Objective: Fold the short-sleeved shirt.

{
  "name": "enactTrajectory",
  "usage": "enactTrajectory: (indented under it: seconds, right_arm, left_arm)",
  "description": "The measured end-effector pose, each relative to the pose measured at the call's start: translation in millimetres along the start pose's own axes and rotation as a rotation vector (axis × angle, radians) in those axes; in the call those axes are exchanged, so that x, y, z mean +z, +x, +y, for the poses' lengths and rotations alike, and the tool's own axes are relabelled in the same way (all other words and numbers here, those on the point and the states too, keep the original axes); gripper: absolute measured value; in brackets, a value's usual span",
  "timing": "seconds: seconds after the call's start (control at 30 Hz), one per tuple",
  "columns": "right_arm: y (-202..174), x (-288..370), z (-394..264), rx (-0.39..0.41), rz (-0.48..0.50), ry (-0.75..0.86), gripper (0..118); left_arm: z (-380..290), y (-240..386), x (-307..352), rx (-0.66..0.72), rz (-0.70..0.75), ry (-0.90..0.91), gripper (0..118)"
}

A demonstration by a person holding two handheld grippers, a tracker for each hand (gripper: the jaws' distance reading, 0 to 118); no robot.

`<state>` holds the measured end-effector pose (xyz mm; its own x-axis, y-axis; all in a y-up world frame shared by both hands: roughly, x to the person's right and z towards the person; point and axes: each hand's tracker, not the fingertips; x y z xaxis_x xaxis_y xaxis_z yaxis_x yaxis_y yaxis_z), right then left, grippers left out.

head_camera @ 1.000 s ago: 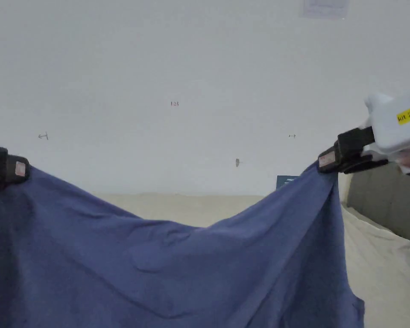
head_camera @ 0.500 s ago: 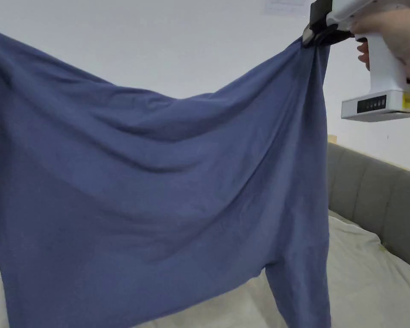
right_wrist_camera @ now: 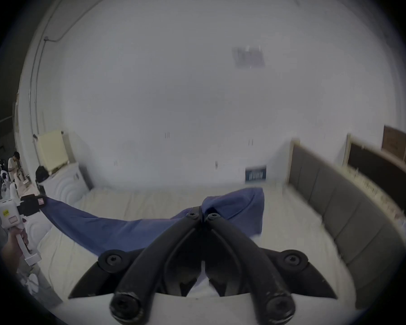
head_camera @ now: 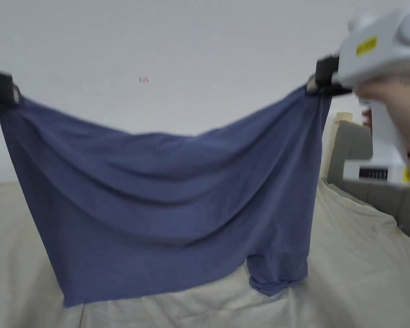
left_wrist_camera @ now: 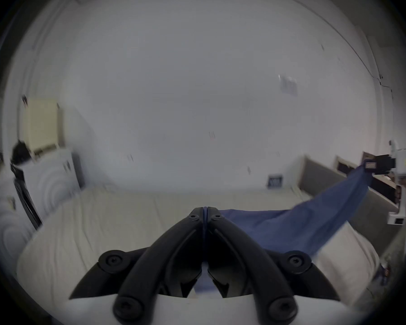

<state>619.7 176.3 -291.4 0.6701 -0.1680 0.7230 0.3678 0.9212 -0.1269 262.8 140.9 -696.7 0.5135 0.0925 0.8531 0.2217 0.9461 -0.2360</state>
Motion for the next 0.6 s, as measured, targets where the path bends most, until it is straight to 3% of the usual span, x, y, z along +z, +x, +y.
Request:
enactTrajectory:
  seconds: [0.2, 0.3, 0.4, 0.6]
  right_arm:
    - [32.7, -11.0, -178.2, -0.123, 0.045, -0.164, 0]
    - [33.4, 16.7, -251.1, -0.079, 0.054, -0.197, 0]
    - [37.3, 59.1, -298.5, -0.094, 0.082, -0.184, 0]
    - [31.7, 155.9, -340.3, -0.123, 0.100, -0.109, 0]
  left_arm:
    - [-161.1, 5.5, 5.1, -0.023, -0.084, -0.159, 1]
    - [-215.6, 12.1, 34.6, 0.025, -0.137, -0.178, 1]
    - [-250.7, 22.3, 72.8, -0.017, -0.144, -0.159, 1]
    - [-271.9, 17.2, 156.7, 0.068, -0.087, -0.052, 1]
